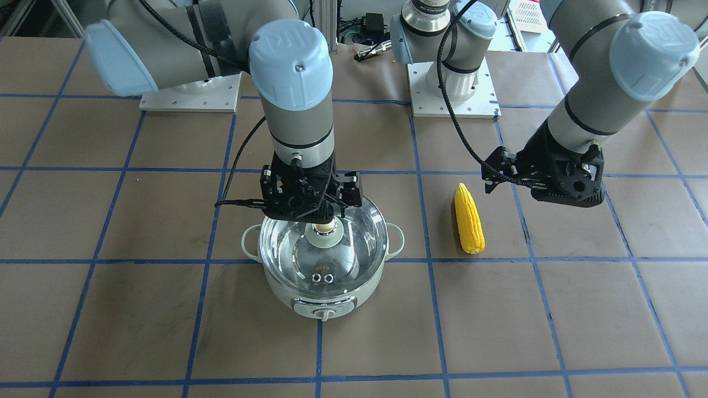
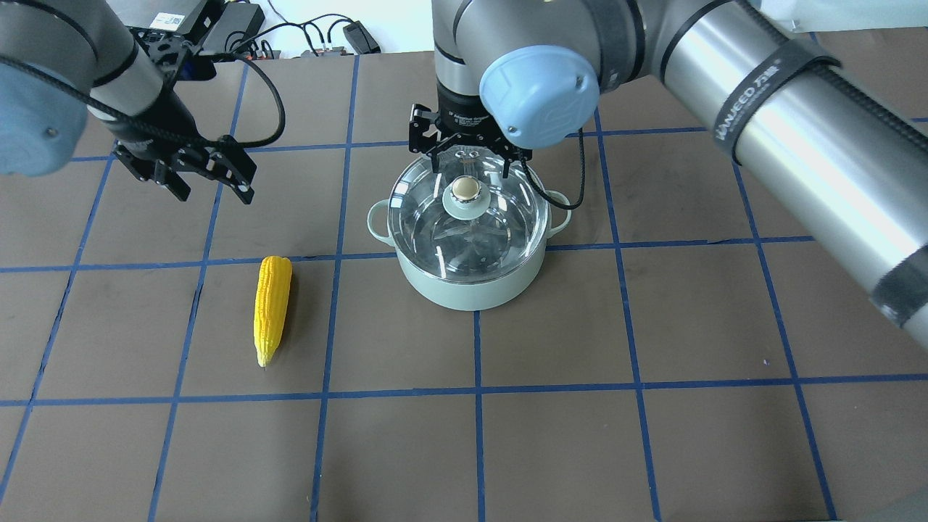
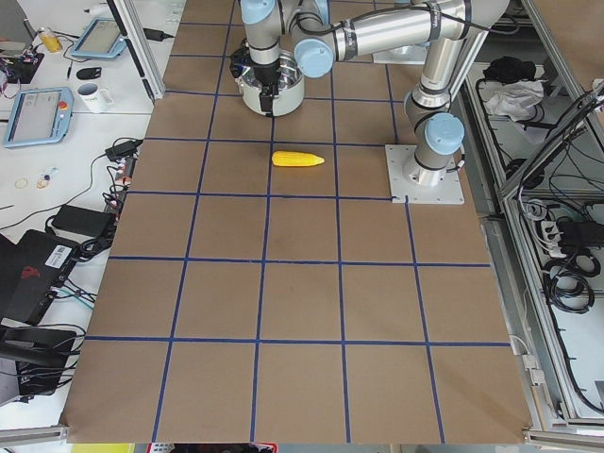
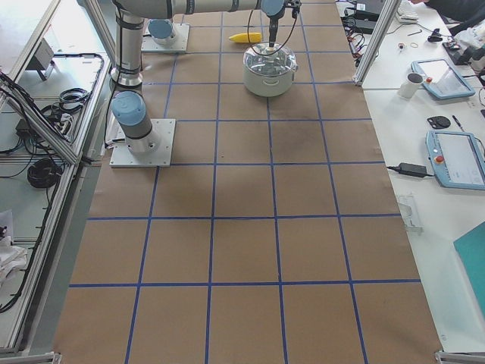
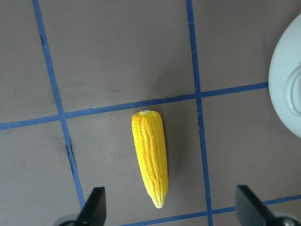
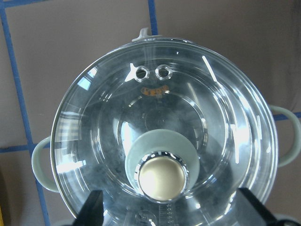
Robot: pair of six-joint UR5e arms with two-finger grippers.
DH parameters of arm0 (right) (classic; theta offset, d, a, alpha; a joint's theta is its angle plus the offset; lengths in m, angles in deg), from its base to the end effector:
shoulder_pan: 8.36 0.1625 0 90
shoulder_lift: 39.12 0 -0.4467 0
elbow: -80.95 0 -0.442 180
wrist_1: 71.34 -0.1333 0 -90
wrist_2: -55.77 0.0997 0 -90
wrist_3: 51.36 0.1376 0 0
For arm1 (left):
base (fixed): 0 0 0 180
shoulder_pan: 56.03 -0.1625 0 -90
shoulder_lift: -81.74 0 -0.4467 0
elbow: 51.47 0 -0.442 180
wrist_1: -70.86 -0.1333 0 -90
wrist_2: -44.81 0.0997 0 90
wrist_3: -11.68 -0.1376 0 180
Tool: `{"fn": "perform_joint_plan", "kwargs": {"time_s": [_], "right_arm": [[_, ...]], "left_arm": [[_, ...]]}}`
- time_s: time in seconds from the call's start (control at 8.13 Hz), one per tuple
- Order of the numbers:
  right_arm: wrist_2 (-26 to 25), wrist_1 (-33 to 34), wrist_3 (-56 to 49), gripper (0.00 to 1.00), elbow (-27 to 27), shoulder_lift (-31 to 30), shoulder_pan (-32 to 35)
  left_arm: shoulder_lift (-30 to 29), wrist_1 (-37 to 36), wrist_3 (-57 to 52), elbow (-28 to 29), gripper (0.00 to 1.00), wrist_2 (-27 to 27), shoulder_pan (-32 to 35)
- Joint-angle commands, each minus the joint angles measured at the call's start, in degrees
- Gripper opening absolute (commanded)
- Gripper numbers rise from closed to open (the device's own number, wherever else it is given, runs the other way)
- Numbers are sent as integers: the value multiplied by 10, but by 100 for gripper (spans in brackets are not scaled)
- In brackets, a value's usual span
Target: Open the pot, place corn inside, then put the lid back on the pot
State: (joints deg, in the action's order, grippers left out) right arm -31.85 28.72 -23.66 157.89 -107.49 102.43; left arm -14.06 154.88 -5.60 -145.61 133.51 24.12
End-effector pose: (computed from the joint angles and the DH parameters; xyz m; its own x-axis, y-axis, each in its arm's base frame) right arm 0.3802 -0.6097 0.3770 -0.9916 0.1195 -0.0488 0.1199 0.9928 -0.0037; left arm -0.0368 -0.5854 0.3865 -0.9910 0.1272 0.0421 0.1295 0.9898 0.0592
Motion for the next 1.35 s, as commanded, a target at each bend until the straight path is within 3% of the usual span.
{"fn": "perform_joint_plan", "kwargs": {"time_s": [0.0,0.25,0.61,0.74,0.98,1.23], "right_arm": [[-1,69,11,100,24,38,16],[-4,69,12,96,35,39,15],[-21,69,8,70,37,37,15],[-20,69,9,65,37,37,15],[-19,69,13,42,36,35,15],[-19,69,14,29,35,29,15]], "left_arm": [[-6,-55,4,-117,99,-10,-4],[-48,-64,5,-123,100,-10,-5],[-118,-139,38,-126,100,-6,-6],[-124,-144,37,-126,100,-6,-6],[-138,-163,36,-136,100,-3,-6],[-146,-172,37,-141,100,22,-6]]}}
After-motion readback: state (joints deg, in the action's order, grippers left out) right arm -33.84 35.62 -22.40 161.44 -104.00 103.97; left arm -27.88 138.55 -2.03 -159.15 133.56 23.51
